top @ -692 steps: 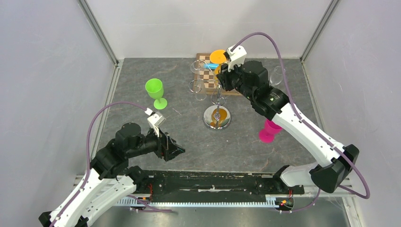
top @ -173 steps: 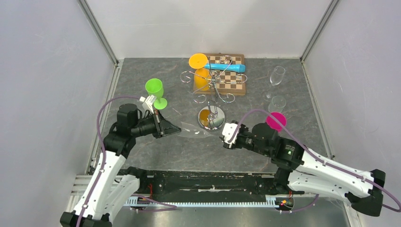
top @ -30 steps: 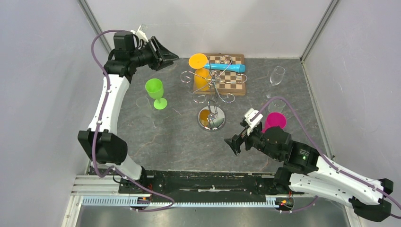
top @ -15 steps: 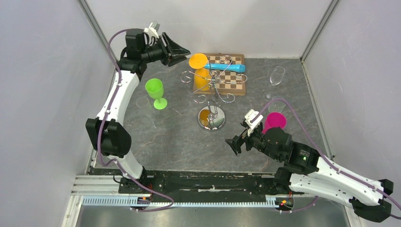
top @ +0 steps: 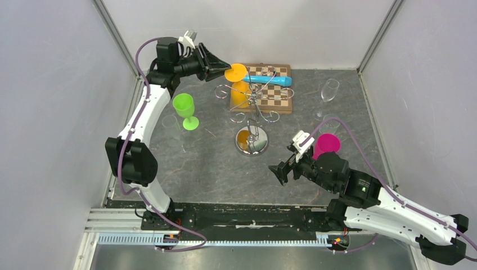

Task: Take the wine glass off the wine glass rack
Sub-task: Pick up the wine glass from the wine rack.

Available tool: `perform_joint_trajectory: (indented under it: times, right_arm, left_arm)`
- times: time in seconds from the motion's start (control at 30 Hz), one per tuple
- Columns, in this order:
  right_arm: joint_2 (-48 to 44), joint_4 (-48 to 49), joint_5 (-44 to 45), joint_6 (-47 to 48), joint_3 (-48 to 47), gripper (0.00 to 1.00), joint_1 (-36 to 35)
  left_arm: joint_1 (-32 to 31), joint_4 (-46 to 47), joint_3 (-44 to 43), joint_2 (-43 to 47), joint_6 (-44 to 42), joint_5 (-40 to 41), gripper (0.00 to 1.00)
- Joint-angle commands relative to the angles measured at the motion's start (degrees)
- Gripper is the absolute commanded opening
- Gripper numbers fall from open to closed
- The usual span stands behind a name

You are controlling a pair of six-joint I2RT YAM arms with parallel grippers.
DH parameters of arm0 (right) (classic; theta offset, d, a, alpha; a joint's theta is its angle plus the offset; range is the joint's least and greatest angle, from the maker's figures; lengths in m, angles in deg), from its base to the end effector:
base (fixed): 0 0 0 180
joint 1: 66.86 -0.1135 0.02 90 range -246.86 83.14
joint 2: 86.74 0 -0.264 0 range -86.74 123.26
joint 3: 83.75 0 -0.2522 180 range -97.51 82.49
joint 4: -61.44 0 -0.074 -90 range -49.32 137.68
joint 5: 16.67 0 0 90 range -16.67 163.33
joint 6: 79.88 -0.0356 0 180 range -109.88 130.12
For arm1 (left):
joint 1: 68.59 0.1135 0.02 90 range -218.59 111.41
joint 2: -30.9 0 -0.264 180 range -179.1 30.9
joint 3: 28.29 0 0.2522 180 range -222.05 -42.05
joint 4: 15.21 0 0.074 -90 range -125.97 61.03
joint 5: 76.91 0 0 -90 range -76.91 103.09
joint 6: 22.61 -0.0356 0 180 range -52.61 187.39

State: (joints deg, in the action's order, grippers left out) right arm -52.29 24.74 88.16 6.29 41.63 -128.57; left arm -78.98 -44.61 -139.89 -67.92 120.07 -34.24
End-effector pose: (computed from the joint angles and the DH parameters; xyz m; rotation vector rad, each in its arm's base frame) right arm 0.0758 0.1216 0.3190 -0.7489 1.7312 0.5529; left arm 0.3892 -0.0980 0.4021 -0.1096 2.0499 -1.4894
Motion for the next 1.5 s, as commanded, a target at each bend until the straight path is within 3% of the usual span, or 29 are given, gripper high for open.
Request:
perform_joint_trajectory:
  times: [0.0, 0.27, 0.63, 1.47]
  right_arm:
    - [-0.4, 1.1, -0.1, 0.2, 0.2, 0.98, -0.1]
    - [-0.5, 0.8, -0.3, -0.2, 0.1, 0.98, -0.1]
    - [-1.4, 0.3, -0.3, -1.0, 0.1, 0.98, -0.1]
    - [-1.5, -0.2, 0.0, -1.3, -0.4, 0.98, -0.1]
  left_arm:
    - [-0.6, 3.0, 1.0, 0.5, 1.5, -2.3, 0.46]
    - [-0.7, 5.2, 3.4, 1.8, 2.6, -3.2, 0.34]
    - [-0.6, 5.1, 3.7, 2.9, 2.9, -3.8, 0.03]
    - [-0.6, 3.5, -3.6, 2.4, 4.3, -3.2, 0.02]
